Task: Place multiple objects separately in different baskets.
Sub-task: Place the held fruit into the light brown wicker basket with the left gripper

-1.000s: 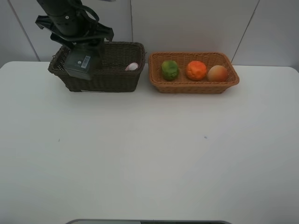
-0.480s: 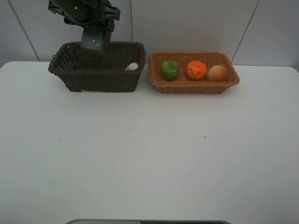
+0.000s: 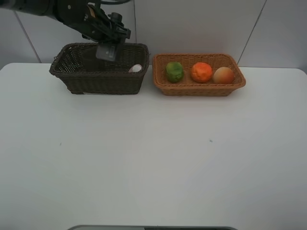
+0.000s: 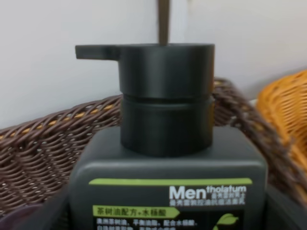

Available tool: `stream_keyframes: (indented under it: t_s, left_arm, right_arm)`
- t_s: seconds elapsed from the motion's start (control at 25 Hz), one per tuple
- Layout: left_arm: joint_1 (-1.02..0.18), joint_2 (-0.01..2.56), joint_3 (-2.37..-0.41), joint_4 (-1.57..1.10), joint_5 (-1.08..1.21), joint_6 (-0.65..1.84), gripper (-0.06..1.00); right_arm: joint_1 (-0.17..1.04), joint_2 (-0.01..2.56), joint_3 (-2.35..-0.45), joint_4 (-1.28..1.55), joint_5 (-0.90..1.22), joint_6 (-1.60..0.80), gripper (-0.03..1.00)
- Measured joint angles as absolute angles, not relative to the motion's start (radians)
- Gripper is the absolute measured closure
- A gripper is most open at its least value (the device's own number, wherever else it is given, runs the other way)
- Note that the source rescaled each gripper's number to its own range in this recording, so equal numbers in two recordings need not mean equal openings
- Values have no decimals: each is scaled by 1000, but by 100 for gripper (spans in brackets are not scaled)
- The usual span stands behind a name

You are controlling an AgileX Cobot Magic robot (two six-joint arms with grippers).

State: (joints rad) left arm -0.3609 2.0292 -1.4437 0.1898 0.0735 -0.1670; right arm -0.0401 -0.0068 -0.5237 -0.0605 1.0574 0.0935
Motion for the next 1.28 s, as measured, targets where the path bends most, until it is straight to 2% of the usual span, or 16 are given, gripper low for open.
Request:
stream_keyframes:
  t_s: [0.76, 0.96, 1.28]
  left_arm:
    - [-359, 2086, -1444, 190, -6, -164, 15]
    - [-359, 2081, -1444, 190, -30, -164, -3]
    - [-359, 2037, -1444, 183, 31, -164, -5]
  right_arm:
    - [-40, -7, -524, -60, 1057, 93, 7]
    - [-40, -7, -524, -60, 1057, 93, 7]
    - [-40, -7, -524, -60, 1057, 93, 7]
